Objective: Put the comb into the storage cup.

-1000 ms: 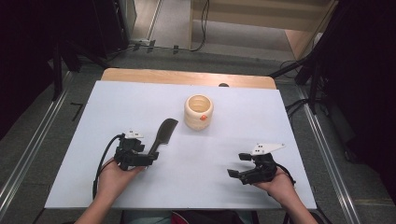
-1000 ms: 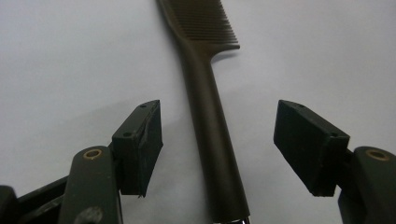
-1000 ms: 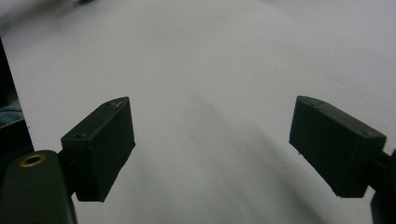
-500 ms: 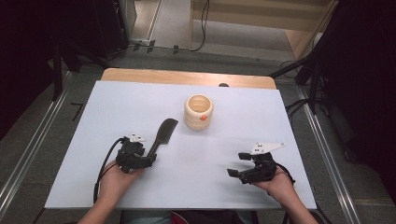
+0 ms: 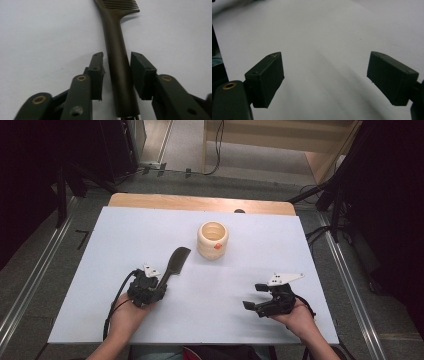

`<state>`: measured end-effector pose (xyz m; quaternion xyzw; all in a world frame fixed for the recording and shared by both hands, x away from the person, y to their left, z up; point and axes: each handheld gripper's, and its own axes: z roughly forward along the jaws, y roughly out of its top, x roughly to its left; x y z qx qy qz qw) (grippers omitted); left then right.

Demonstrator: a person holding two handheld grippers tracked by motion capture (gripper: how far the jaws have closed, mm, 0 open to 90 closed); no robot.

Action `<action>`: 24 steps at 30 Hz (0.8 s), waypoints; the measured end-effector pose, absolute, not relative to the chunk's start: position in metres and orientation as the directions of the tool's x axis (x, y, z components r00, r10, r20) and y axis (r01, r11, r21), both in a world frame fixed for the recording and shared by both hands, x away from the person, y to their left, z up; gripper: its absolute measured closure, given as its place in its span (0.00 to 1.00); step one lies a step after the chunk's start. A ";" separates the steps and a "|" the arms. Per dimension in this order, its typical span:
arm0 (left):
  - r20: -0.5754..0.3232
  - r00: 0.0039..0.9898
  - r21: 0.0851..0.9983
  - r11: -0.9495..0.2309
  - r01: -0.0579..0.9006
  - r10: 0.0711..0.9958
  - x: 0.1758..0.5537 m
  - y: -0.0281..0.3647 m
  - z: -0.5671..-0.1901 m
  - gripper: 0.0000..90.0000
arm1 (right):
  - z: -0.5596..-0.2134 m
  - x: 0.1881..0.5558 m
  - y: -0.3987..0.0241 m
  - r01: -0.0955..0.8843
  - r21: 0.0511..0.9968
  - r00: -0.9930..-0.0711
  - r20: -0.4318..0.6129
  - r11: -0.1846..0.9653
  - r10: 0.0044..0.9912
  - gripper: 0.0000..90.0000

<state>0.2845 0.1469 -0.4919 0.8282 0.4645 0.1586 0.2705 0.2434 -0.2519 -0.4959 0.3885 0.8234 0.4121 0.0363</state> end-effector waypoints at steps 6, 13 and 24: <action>-0.010 0.501 0.602 -0.394 0.694 0.865 0.285 0.149 -0.493 0.80 | -0.496 0.243 -0.253 0.608 0.708 -0.698 0.261 0.359 0.667 0.14; -0.068 0.489 0.597 -0.357 0.719 0.870 0.288 0.154 -0.492 0.81 | -0.496 0.243 -0.252 0.607 0.707 -0.701 0.260 0.364 0.664 0.14; -0.161 0.460 0.597 -0.285 0.750 0.873 0.300 0.165 -0.489 0.81 | -0.496 0.243 -0.252 0.604 0.709 -0.705 0.261 0.364 0.660 0.14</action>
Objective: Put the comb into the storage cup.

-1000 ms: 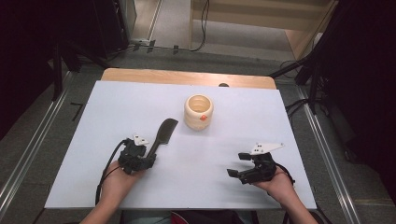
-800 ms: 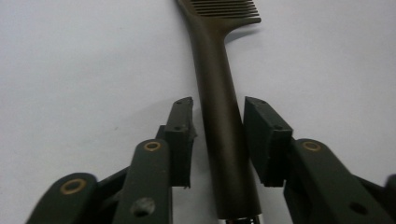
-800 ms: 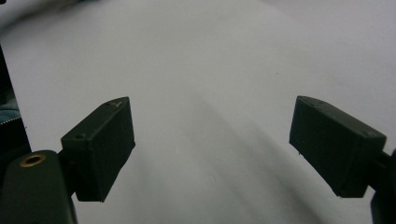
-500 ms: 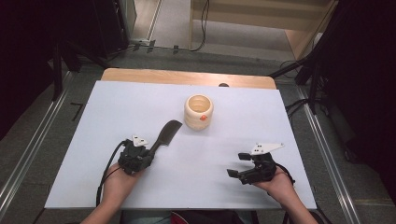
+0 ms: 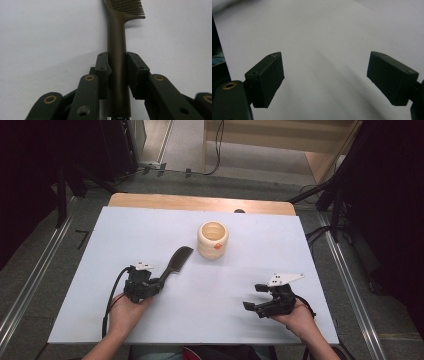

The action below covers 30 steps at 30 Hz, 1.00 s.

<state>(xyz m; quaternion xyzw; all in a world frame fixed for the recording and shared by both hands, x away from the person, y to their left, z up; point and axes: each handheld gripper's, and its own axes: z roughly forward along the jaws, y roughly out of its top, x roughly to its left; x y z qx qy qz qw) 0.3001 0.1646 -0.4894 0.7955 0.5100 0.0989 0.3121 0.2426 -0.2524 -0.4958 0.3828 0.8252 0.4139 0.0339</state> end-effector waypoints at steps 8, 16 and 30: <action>-0.231 0.450 0.624 -0.223 0.749 0.863 0.303 0.176 -0.481 0.81 | -0.496 0.242 -0.253 0.606 0.710 -0.701 0.265 0.359 0.662 0.14; -0.265 0.471 0.663 -0.196 0.722 0.841 0.301 0.180 -0.470 0.81 | -0.496 0.241 -0.253 0.605 0.710 -0.703 0.265 0.360 0.660 0.14; -0.282 0.498 0.707 -0.174 0.686 0.820 0.304 0.181 -0.458 0.81 | -0.497 0.239 -0.255 0.609 0.707 -0.698 0.265 0.359 0.665 0.14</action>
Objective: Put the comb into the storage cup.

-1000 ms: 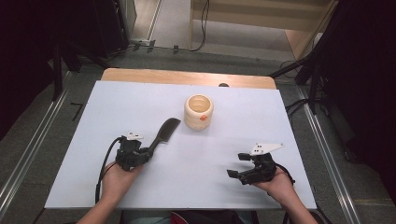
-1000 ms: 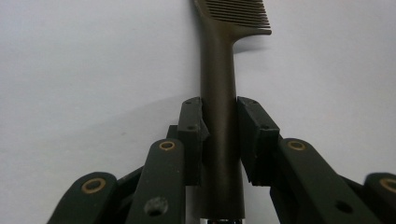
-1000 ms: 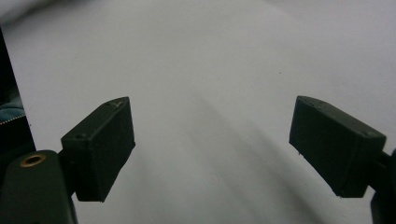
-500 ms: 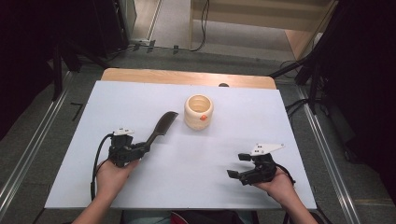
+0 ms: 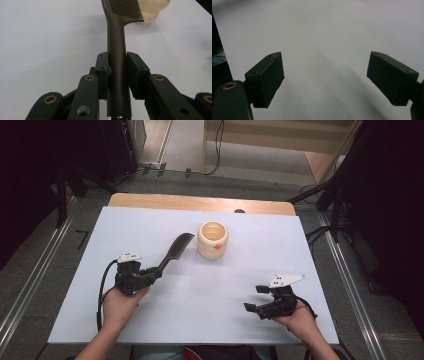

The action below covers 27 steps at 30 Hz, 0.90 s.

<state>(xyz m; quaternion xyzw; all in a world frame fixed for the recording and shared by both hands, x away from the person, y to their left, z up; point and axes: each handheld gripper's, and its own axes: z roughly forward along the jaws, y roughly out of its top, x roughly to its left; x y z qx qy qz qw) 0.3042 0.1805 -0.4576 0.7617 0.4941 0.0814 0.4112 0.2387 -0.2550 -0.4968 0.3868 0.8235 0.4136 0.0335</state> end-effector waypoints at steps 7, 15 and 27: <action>-0.280 0.503 0.748 -0.143 0.648 0.818 0.305 0.181 -0.447 0.81 | -0.497 0.236 -0.256 0.613 0.710 -0.692 0.269 0.348 0.670 0.14; -0.308 0.520 0.780 -0.101 0.618 0.797 0.307 0.178 -0.435 0.81 | -0.496 0.234 -0.257 0.616 0.712 -0.684 0.271 0.338 0.677 0.14; -0.295 0.596 0.813 -0.132 0.567 0.747 0.314 0.147 -0.419 0.81 | -0.495 0.231 -0.260 0.617 0.717 -0.674 0.269 0.325 0.688 0.14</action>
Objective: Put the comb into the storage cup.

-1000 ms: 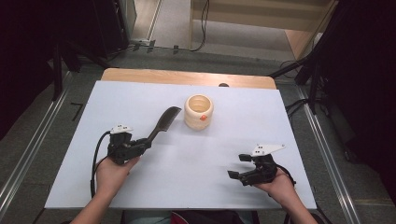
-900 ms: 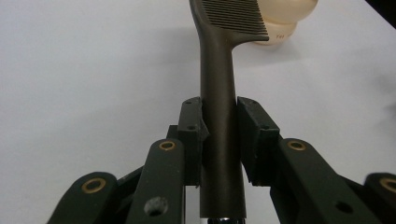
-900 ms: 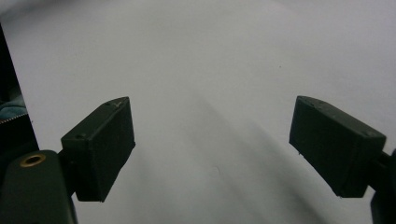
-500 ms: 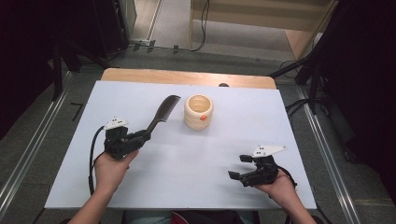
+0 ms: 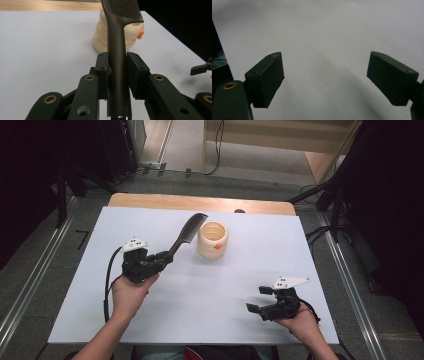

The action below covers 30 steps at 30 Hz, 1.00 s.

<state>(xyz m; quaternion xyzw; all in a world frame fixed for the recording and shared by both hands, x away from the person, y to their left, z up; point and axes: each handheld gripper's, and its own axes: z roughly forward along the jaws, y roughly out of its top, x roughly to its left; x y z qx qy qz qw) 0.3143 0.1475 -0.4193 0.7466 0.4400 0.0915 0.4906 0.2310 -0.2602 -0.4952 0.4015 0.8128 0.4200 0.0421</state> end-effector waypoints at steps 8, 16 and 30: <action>-0.311 0.640 0.821 -0.140 0.553 0.703 0.319 0.123 -0.413 0.81 | -0.495 0.231 -0.261 0.615 0.719 -0.674 0.266 0.324 0.689 0.14; -0.368 0.664 0.805 -0.134 0.578 0.651 0.322 0.101 -0.413 0.81 | -0.494 0.231 -0.261 0.618 0.718 -0.670 0.269 0.319 0.691 0.14; -0.450 0.684 0.769 -0.141 0.623 0.574 0.326 0.062 -0.424 0.81 | -0.493 0.231 -0.264 0.615 0.724 -0.667 0.268 0.311 0.695 0.14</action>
